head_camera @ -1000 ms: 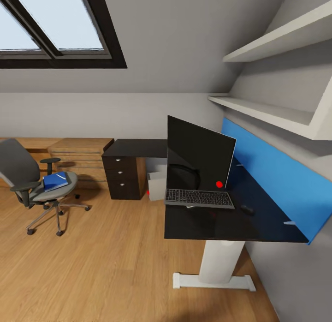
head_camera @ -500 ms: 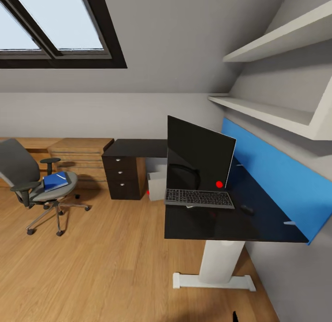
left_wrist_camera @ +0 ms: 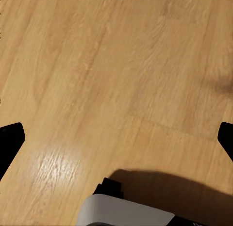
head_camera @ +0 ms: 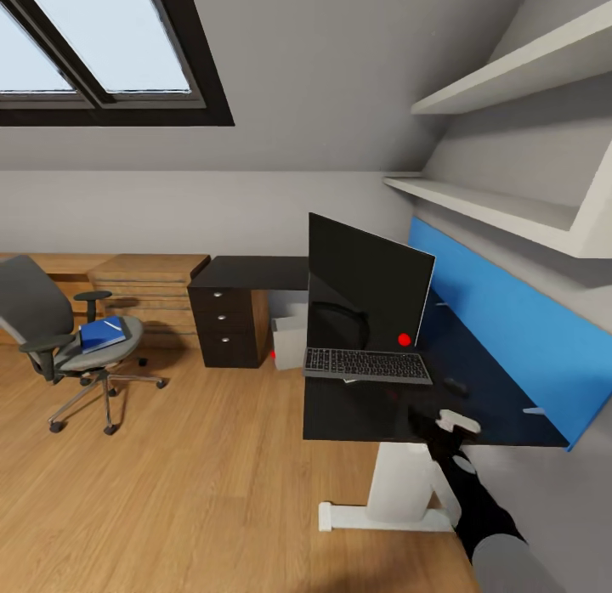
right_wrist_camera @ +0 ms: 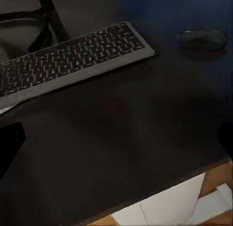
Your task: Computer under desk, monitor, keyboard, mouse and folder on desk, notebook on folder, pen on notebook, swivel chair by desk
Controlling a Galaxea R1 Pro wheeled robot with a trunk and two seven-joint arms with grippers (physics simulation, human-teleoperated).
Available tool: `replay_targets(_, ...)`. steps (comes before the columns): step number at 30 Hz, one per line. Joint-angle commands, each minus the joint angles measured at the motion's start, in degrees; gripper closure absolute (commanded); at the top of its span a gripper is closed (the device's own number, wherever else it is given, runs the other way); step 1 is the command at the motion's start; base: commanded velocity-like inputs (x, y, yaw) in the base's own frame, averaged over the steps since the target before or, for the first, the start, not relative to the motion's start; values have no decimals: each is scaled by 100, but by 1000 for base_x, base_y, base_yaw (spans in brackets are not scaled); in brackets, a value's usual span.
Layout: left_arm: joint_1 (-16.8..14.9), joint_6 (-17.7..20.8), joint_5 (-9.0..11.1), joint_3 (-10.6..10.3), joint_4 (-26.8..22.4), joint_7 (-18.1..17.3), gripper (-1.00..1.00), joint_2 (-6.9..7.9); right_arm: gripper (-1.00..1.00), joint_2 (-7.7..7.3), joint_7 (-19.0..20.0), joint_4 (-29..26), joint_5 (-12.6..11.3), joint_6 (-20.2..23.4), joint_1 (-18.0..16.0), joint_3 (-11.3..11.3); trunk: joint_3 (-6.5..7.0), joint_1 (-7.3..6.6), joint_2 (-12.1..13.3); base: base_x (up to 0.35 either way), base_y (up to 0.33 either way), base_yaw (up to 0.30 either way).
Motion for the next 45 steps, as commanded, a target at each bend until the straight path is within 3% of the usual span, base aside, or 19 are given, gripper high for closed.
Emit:
replay_targets(1,-3,2,32,-38,-223,76,-100,9,-100,40,-61,730,1,680,-1047,17,-7,0,-4,0,0,0)
replay_targets(4,-3,16,32,-37,-550,96,-100,12,-100,112,-72,1336,100,801,-1585,20,-7,0,-4,0,0,0)
replay_targets(6,-1,117,40,-36,-1130,169,-100,20,-100,218,-81,2008,366,911,-2139,18,-7,0,-4,0,0,0)
replay_targets(8,1,366,40,-33,-1372,288,-100,15,-100,268,-86,2141,473,1046,-2259,16,-7,0,-4,0,0,0)
replay_targets(9,-86,1333,40,-13,-2142,732,-100,20,-100,336,-118,2237,564,1514,-2352,9,-7,0,-4,0,0,0)
replay_targets(12,-174,2051,44,38,-2928,1063,-100,40,-100,338,-221,2268,555,1732,-2372,-15,-7,0,-4,0,0,0)
replay_targets(13,-200,2381,44,132,-3331,1246,-100,50,-100,337,-281,2270,545,1789,-2377,-24,-7,0,-4,0,0,0)
replay_targets(17,-248,2989,44,467,-4173,1609,-100,50,-100,338,-320,2264,531,1845,-2382,-18,-7,0,-4,0,0,0)
replay_targets(18,-267,3280,46,662,-4610,1755,-100,43,-100,342,-328,2253,539,1853,-2383,-16,-7,0,-4,0,0,0)
replay_targets(21,-284,3717,52,968,-5226,1902,-100,38,-100,348,-331,2231,550,1860,-2384,-13,-7,0,-4,0,0,0)
replay_targets(23,-296,4218,50,1340,-5876,2012,-100,37,-100,355,-338,2217,552,1864,-2382,-13,-7,0,-4,0,0,0)
replay_targets(25,-298,4304,53,1411,-5943,2040,-100,41,-100,361,-339,2218,554,1865,-2380,-13,-7,0,-4,0,0,0)
replay_targets(28,-301,4417,7,1521,-5637,2057,-100,48,-100,383,-340,2238,563,1870,-2373,-2,-7,0,-4,0,0,0)
replay_targets(33,-302,4405,-8,1535,-5578,2046,-100,49,-100,471,-335,2254,577,1868,-2362,2,-7,0,-4,53,23,0)
replay_targets(34,-302,4402,-11,1537,-5553,2042,-100,49,-100,534,-332,2259,689,1870,-2359,4,-7,0,-4,300,55,0)
replay_targets(37,-302,4402,-12,1537,-5543,2042,-100,49,-100,548,-329,2259,839,1870,-2356,8,-7,0,-4,318,26,0)
replay_targets(45,-302,4402,-9,1546,-5539,2041,-100,83,-100,638,-316,2259,906,1867,-2351,41,-7,0,-4,331,4,0)
